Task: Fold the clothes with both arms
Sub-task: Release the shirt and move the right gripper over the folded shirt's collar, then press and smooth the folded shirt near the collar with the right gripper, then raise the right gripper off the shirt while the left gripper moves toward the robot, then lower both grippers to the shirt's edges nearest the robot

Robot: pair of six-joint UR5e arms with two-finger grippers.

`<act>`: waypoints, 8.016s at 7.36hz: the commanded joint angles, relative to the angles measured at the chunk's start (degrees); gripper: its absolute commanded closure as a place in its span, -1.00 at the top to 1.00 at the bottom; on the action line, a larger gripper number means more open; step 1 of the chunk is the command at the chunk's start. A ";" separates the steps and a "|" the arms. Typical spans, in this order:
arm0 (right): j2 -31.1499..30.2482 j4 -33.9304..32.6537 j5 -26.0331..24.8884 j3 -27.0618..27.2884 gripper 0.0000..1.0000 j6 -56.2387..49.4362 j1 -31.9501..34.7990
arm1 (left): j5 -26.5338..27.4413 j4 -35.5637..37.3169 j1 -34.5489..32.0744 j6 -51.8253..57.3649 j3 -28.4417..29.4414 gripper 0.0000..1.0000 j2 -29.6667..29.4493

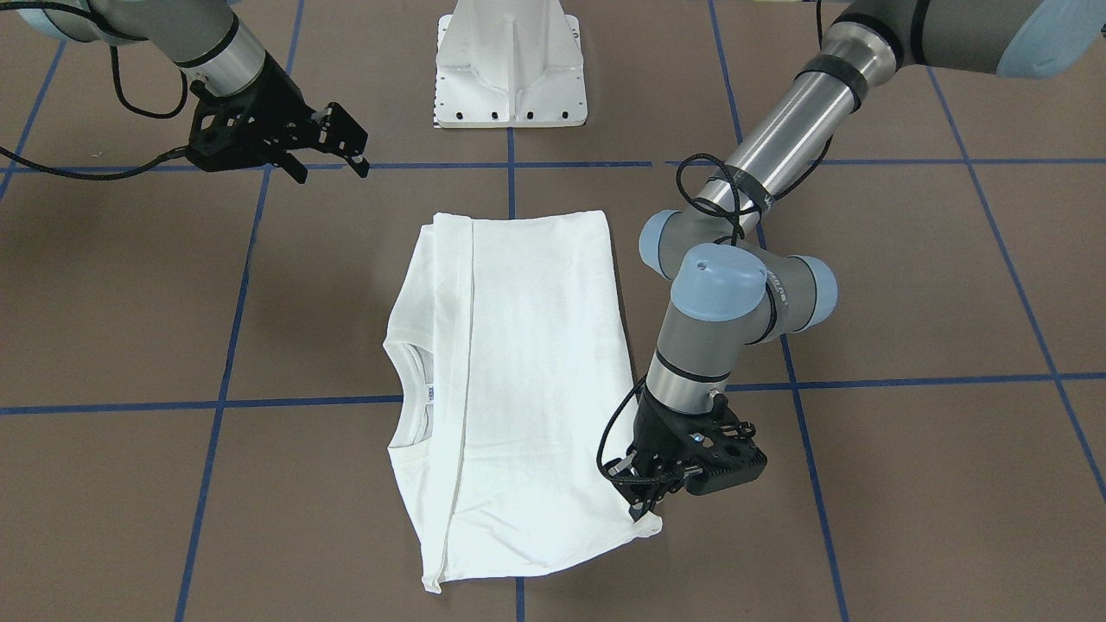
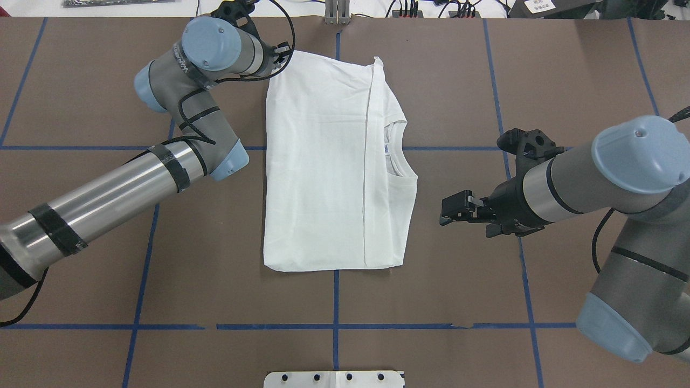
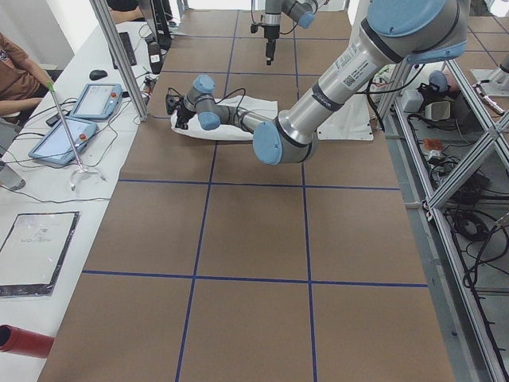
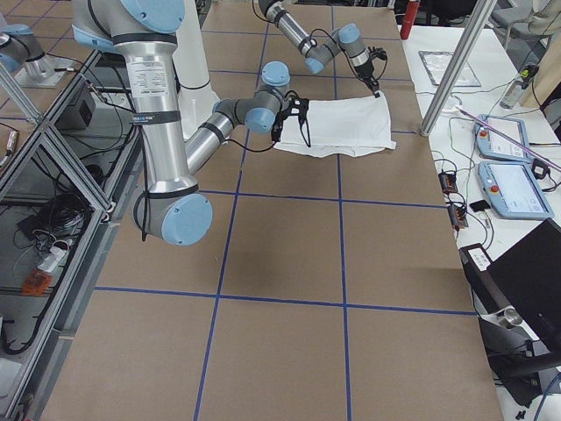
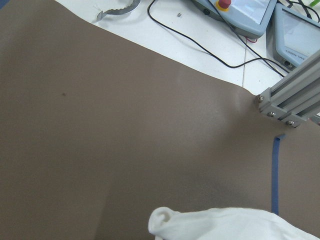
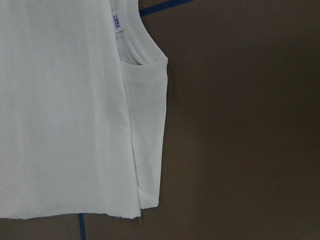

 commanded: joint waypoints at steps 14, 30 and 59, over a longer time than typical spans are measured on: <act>23.31 -12.83 -24.78 -20.84 1.00 -21.34 -12.99 | -19.94 22.98 -4.90 11.74 -44.95 1.00 27.73; 16.03 -14.85 -26.72 -19.71 1.00 -24.78 -11.69 | -19.42 22.63 -0.68 8.66 -44.34 1.00 27.04; 17.17 -15.12 -7.58 -12.06 1.00 -23.40 -1.58 | -13.99 23.59 17.05 -16.71 -47.24 1.00 26.34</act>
